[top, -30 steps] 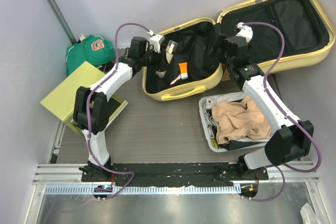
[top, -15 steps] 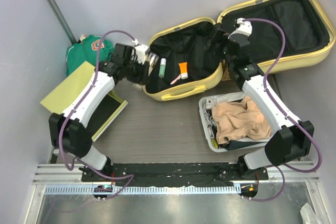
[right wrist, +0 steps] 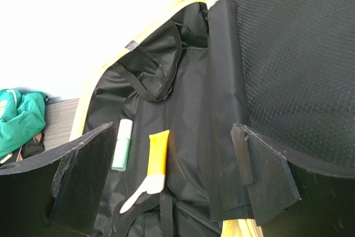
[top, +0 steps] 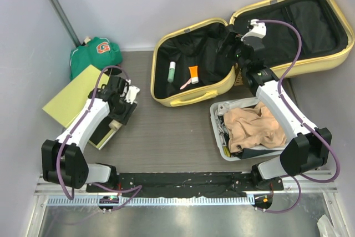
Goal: Open, take out, and arrange the luggage
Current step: Place the personal item in the drawer.
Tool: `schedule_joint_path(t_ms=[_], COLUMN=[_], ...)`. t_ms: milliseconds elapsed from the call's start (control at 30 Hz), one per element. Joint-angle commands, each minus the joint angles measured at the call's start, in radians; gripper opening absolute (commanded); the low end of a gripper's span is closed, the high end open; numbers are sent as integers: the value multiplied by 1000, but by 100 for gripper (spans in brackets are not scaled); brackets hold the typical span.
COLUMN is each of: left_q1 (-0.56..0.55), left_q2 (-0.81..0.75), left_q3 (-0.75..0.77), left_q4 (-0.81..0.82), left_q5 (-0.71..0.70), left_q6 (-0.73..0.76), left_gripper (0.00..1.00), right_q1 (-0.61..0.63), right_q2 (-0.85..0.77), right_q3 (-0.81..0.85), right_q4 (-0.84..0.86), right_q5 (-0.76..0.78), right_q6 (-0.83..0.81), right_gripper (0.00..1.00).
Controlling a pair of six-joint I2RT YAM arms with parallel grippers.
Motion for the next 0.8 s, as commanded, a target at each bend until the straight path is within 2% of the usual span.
schedule_joint_path(t_ms=[0,300,533,633,667,700,767], left_q1=[72,123,177,177,178,178,180], left_q2=[-52,-93,-202,-201,-198,-188,-176], left_q3=[-46,-129,-253,-261,-259,-259,-252], left_q4=[29,97,176,192,196,203,204], left_q5=[-67,-177,-181,-190,-194,-202,-208], left_q6=[82,170,207,194,187,184,185], left_gripper=[0,0,1,11,18,29,35], right_q1=[4,4,4,4,4,4,4], right_q2=[-20,-26,-38,-31,-26,-24,-18], right_q3=[10,8,-3,5,8,10,14], right_q4=[61,61,61,61,61,61,63], right_q5=[-25,-16,-7,-16,-18,-19,-21], right_q6=[-12,-3,6,18,21,21,23], right_gripper=[96,96,96,96,96,96,96])
